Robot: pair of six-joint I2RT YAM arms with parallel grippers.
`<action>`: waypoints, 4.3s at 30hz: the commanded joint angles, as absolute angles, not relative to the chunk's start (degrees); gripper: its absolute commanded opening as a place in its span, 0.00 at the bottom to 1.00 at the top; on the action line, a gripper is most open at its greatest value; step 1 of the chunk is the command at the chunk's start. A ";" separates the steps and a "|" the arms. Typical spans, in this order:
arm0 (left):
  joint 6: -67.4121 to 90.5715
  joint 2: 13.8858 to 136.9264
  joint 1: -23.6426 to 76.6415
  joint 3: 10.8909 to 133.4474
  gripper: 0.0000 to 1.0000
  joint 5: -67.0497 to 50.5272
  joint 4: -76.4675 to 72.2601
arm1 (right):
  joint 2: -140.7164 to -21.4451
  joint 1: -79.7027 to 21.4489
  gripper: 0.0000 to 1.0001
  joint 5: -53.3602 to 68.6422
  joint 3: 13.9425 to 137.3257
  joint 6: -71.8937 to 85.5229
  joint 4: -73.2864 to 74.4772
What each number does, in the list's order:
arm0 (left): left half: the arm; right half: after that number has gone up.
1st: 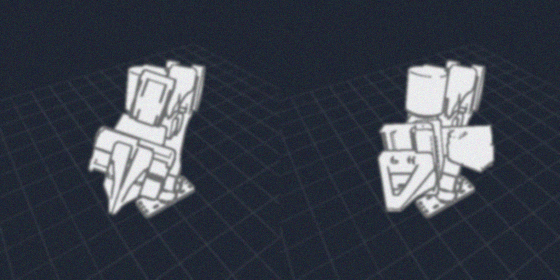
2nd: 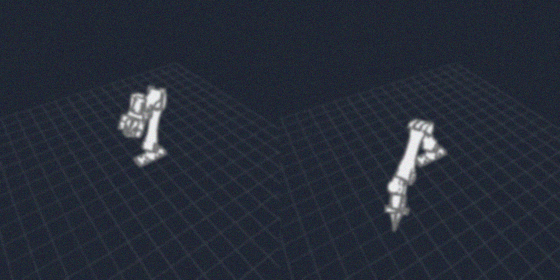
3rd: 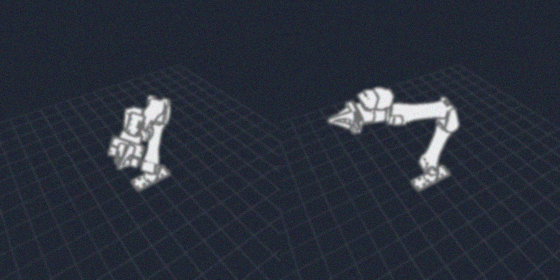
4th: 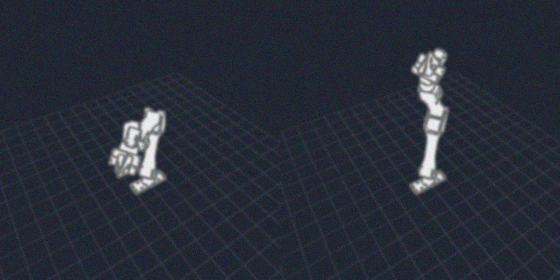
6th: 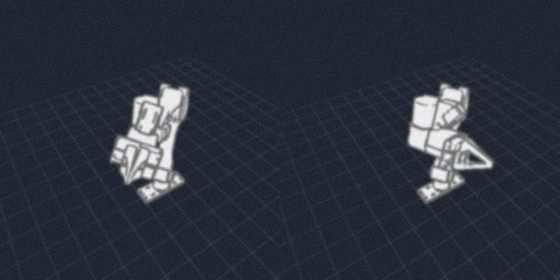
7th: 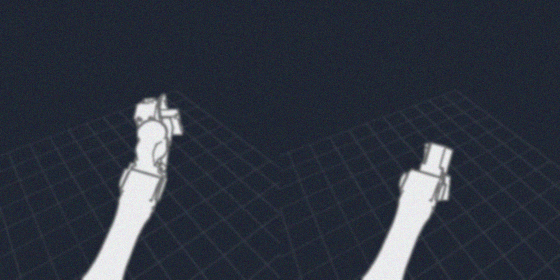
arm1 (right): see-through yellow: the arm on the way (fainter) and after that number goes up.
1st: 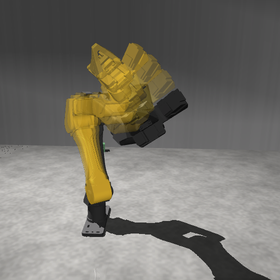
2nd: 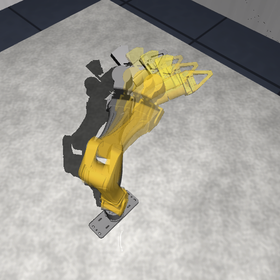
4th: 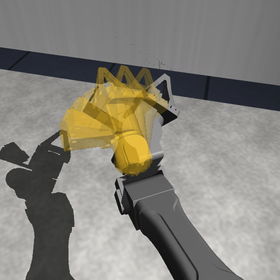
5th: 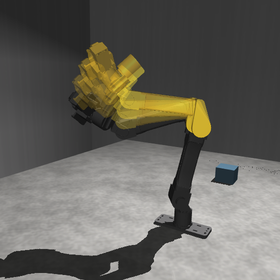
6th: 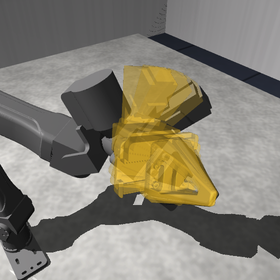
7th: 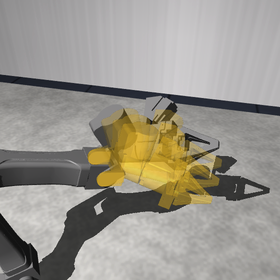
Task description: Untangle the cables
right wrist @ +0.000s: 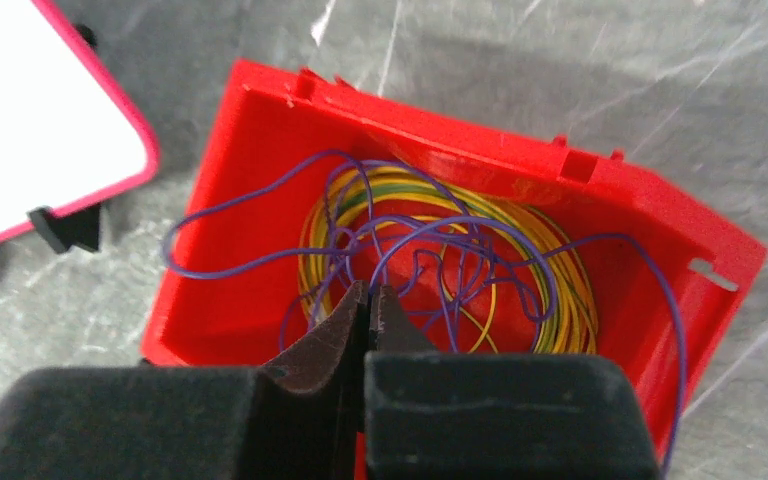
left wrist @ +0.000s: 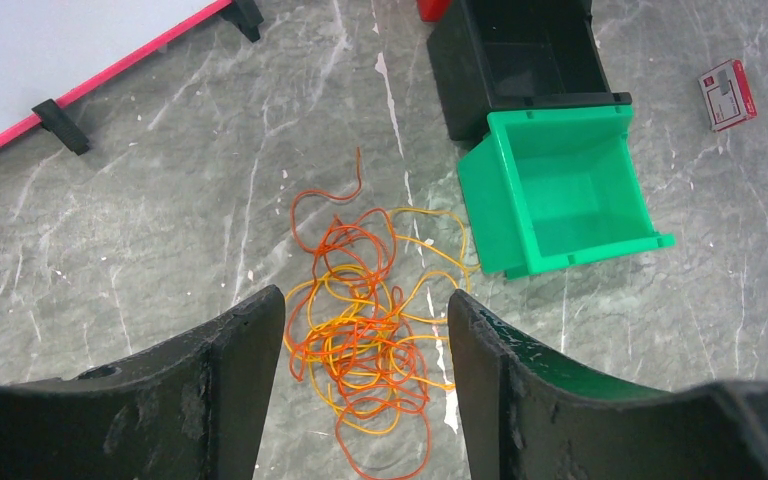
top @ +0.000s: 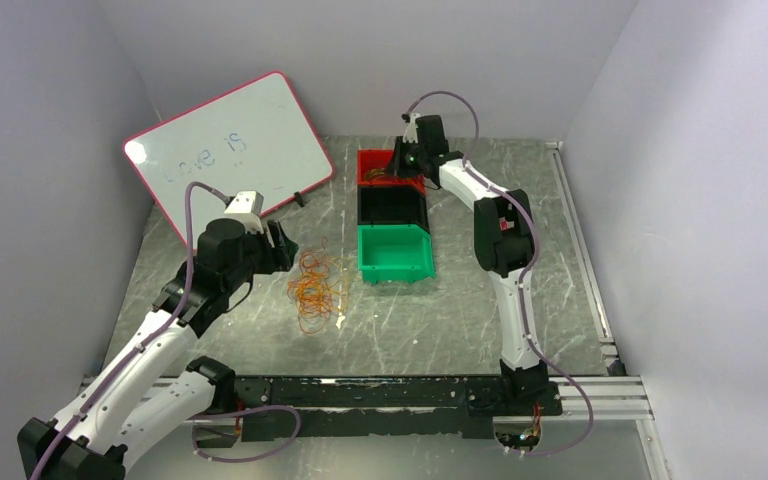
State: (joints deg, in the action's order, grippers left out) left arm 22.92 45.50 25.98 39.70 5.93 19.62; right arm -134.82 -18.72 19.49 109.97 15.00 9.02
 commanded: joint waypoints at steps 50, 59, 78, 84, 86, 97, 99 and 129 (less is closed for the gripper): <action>24.88 44.94 26.19 38.70 0.66 3.01 18.99 | -110.15 -21.52 0.39 18.10 94.50 11.77 9.59; 28.58 46.54 26.17 35.99 0.66 -0.49 15.87 | -93.85 -32.95 0.39 12.27 78.45 7.13 12.07; 32.14 38.00 26.19 36.91 0.66 7.09 23.16 | -99.35 -46.73 0.38 17.86 74.51 -0.02 18.37; 32.32 36.71 26.12 37.00 0.66 7.26 24.31 | -106.32 -48.71 0.38 15.99 78.60 -1.05 19.50; 32.18 36.56 26.14 37.00 0.66 7.26 24.75 | -107.74 -49.09 0.38 15.57 79.64 -1.05 19.46; 31.52 36.19 26.19 37.21 0.67 7.80 25.26 | -113.91 -50.75 0.35 11.03 84.18 -1.69 21.83; 31.33 36.43 26.15 37.18 0.67 7.49 25.10 | -114.28 -51.06 0.32 10.58 84.58 -1.92 22.12; 31.02 36.49 26.19 37.81 0.66 8.33 25.19 | -107.18 -51.30 0.04 8.96 87.59 -1.00 24.90</action>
State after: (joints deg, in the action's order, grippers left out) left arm 31.73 36.91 25.98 35.83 7.42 25.17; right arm -108.44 -51.11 9.80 85.58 -1.15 23.22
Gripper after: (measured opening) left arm 0.662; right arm 0.009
